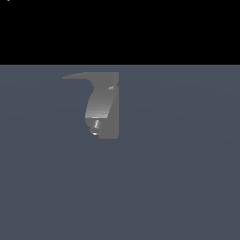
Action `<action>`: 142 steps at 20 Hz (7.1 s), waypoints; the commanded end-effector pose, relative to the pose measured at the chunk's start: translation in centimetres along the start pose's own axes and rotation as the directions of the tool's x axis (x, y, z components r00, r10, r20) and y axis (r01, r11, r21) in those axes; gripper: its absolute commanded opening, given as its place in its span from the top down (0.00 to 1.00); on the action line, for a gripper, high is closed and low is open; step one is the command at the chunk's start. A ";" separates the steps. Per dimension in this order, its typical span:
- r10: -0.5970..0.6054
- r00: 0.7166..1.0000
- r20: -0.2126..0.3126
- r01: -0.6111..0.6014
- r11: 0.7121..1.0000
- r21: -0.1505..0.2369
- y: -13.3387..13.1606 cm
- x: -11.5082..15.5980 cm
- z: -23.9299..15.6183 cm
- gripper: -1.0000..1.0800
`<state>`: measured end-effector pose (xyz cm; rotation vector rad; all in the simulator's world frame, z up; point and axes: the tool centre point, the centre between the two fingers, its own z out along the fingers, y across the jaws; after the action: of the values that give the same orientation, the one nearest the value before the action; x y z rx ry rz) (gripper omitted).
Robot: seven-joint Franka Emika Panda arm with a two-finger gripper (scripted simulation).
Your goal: Turn on the faucet by rotating a designated handle.
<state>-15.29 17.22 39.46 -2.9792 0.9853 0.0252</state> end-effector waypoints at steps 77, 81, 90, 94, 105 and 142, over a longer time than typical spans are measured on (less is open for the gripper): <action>0.888 0.459 0.003 -0.888 0.459 0.029 -15.9 21.0 13.0 1.00; 0.889 0.458 0.002 -0.889 0.458 0.028 -15.4 20.2 13.1 1.00; 0.891 0.455 -0.001 -0.890 0.455 0.024 -14.2 18.1 13.5 1.00; 0.891 0.453 -0.002 -0.891 0.453 0.022 -13.6 17.2 13.7 1.00; 0.893 0.449 -0.005 -0.893 0.449 0.017 -11.9 14.4 14.2 1.00; 0.892 0.453 -0.005 -0.891 0.453 0.020 -3.0 10.6 14.2 1.00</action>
<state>-4.22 14.17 26.10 -2.0182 2.3733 -0.0250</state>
